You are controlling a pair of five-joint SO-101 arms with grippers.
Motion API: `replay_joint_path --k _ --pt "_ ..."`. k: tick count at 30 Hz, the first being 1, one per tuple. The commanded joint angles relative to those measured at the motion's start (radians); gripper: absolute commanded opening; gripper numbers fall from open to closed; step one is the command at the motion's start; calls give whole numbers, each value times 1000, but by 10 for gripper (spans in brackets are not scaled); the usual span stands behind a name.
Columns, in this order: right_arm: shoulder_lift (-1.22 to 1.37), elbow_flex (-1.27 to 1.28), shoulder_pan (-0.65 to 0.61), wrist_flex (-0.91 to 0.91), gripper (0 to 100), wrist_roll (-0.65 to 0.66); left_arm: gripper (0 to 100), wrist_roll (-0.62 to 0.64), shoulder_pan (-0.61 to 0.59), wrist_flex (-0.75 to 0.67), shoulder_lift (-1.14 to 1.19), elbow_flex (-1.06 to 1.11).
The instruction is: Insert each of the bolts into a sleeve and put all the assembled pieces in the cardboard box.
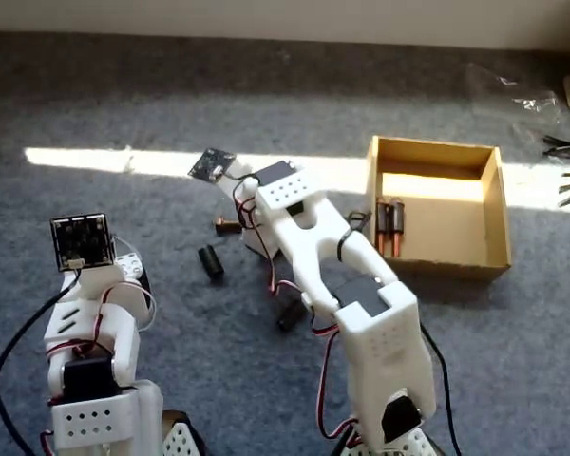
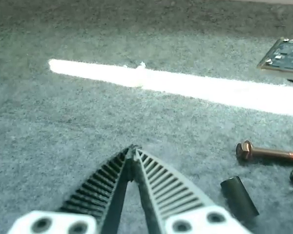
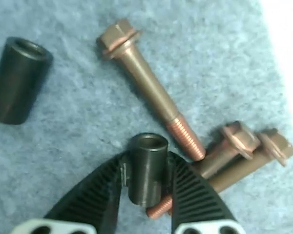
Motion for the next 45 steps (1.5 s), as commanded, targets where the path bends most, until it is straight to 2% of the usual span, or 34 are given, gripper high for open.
replay_joint_path --k 1,10,19,23,28,36,45 --pt "-7 4 -1 10 33 -11 6 -6 -13 -38 -8 1" --pt "-13 1 -4 22 4 -12 6 -6 -13 -38 -8 2" --pt "-208 -13 -35 134 4 -12 6 -6 -10 -38 -8 5" --pt "-318 -13 -47 196 4 -15 6 -6 -7 -38 -8 7" --pt "-492 -8 -64 208 4 -101 6 -8 38 -43 -8 10" --pt "-794 27 -99 263 4 -112 6 -8 45 -43 -8 10" --pt "-1096 202 -97 277 4 -193 6 -46 47 -43 -8 12"
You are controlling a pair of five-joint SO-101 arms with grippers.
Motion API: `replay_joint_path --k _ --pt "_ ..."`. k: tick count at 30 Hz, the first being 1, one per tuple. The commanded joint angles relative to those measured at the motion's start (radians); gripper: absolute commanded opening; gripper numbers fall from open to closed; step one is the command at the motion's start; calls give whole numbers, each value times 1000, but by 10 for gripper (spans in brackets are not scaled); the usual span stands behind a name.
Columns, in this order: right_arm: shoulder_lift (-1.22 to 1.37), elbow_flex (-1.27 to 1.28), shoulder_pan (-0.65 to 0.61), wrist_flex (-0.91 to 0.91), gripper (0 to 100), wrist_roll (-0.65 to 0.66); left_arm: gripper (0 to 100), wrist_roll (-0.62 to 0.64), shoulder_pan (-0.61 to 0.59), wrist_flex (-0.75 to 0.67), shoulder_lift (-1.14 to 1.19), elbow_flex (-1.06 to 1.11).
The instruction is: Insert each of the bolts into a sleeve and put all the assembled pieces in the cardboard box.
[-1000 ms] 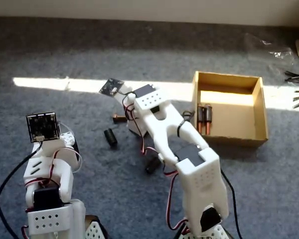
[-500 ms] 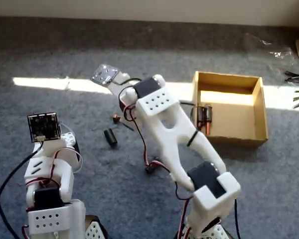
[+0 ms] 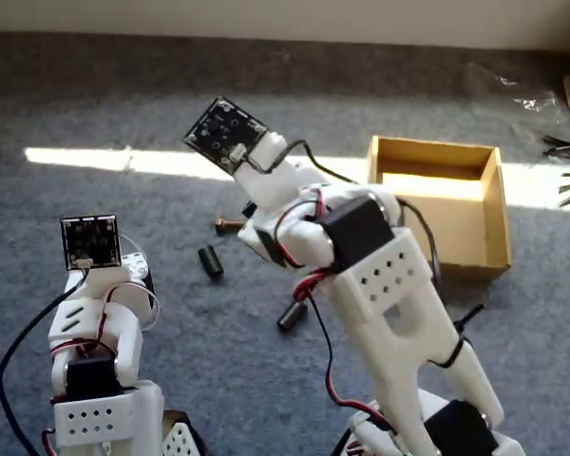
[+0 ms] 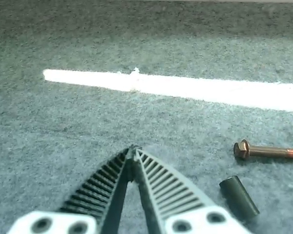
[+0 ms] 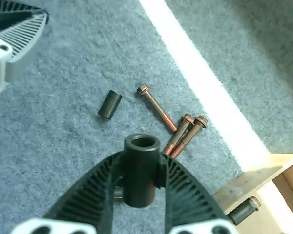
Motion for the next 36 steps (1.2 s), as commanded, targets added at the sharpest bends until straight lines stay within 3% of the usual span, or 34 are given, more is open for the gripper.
replay_joint_path --k 1,8,12,16,26,32,36 --pt "-130 54 -7 1 4 -20 6 -8 19 -20 -10 -5" --pt "-354 259 -4 -51 4 -23 6 -12 51 -20 -10 5" --pt "-493 404 -2 -127 4 -100 6 -14 96 -20 -10 7" --pt "-593 501 2 -156 4 -118 6 -75 101 -35 -12 5" --pt "-670 613 228 -193 4 -255 6 -75 117 -57 -2 -33" --pt "-751 823 309 -325 4 -315 5 -26 180 61 -1 -162" --pt "-823 938 357 -386 4 -316 5 -26 182 66 -1 -186"
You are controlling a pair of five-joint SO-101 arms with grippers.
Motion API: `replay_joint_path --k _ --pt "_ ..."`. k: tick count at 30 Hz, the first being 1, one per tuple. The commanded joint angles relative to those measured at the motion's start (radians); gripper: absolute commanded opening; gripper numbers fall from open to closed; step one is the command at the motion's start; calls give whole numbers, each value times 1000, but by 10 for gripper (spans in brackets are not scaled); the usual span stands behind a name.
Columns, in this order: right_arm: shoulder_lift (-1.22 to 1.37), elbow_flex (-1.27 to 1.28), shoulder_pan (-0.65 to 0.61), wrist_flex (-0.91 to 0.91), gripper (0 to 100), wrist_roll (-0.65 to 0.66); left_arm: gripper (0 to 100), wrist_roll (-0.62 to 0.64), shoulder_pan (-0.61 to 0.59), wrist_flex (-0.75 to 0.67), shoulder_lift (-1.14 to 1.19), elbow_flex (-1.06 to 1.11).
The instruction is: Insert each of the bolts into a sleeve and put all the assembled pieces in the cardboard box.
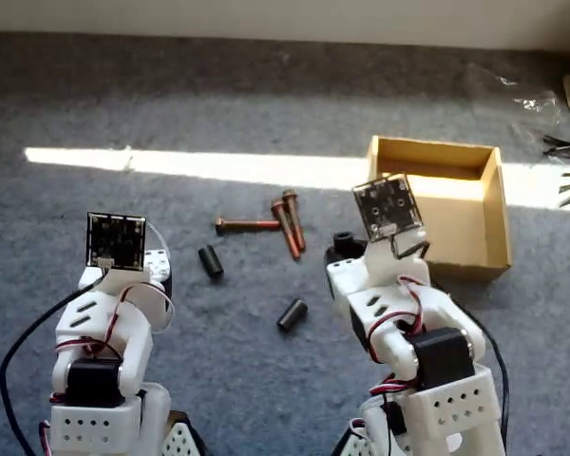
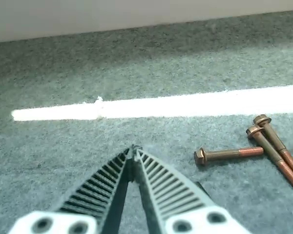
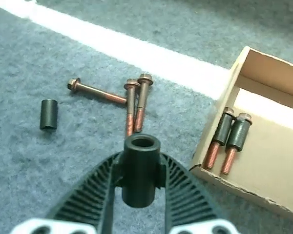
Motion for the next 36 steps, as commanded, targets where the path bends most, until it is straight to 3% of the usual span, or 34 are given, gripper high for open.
replay_joint_path --k 1,18,24,36 --pt "-73 71 35 -71 4 -8 5 11 19 5 -2 -62" --pt "-374 363 159 -168 4 -95 5 11 19 9 44 -139" --pt "-410 378 159 -162 4 -94 5 26 31 9 361 -306" --pt "-417 421 162 -166 4 -92 6 35 257 9 947 -622"
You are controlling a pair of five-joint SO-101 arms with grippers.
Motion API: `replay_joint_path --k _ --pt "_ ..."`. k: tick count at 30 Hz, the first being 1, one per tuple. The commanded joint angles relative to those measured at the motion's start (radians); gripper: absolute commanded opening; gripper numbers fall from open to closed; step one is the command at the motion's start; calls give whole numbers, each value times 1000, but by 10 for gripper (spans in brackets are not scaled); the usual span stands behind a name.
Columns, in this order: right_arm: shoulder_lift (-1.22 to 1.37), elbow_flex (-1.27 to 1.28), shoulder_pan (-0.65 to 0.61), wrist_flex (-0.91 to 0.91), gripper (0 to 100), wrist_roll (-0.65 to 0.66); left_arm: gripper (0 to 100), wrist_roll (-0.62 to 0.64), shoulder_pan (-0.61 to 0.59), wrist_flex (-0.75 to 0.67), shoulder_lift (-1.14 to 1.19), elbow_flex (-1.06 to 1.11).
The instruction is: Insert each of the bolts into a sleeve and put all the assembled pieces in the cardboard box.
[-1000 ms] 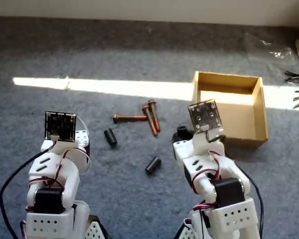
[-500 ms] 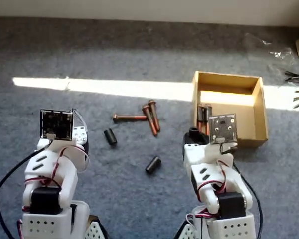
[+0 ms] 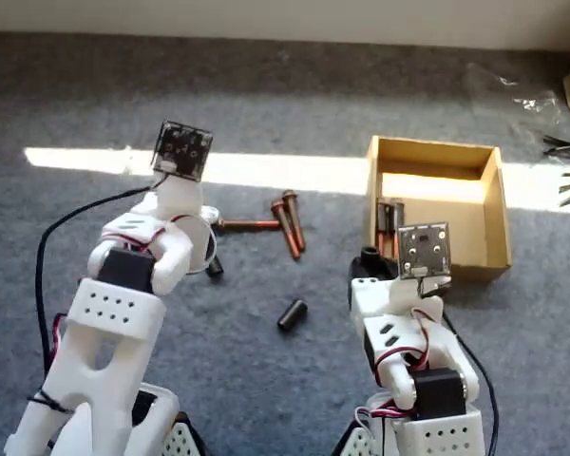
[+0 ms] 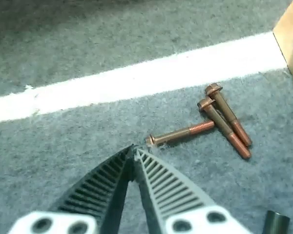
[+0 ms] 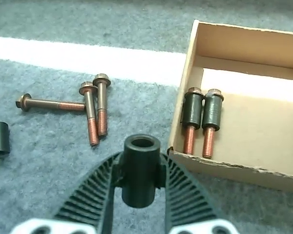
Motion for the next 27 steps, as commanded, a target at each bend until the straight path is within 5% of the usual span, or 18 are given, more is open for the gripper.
replay_joint_path --k 1,8,16,27 --pt "-10 -8 10 -33 4 -5 6 -28 56 2 114 -116" --pt "-10 -7 5 -33 4 -5 7 -308 99 3 326 -248" --pt "-12 13 4 -28 4 -3 7 -804 101 0 555 -300" --pt "-12 41 4 -33 4 -3 21 -868 97 5 776 -452"
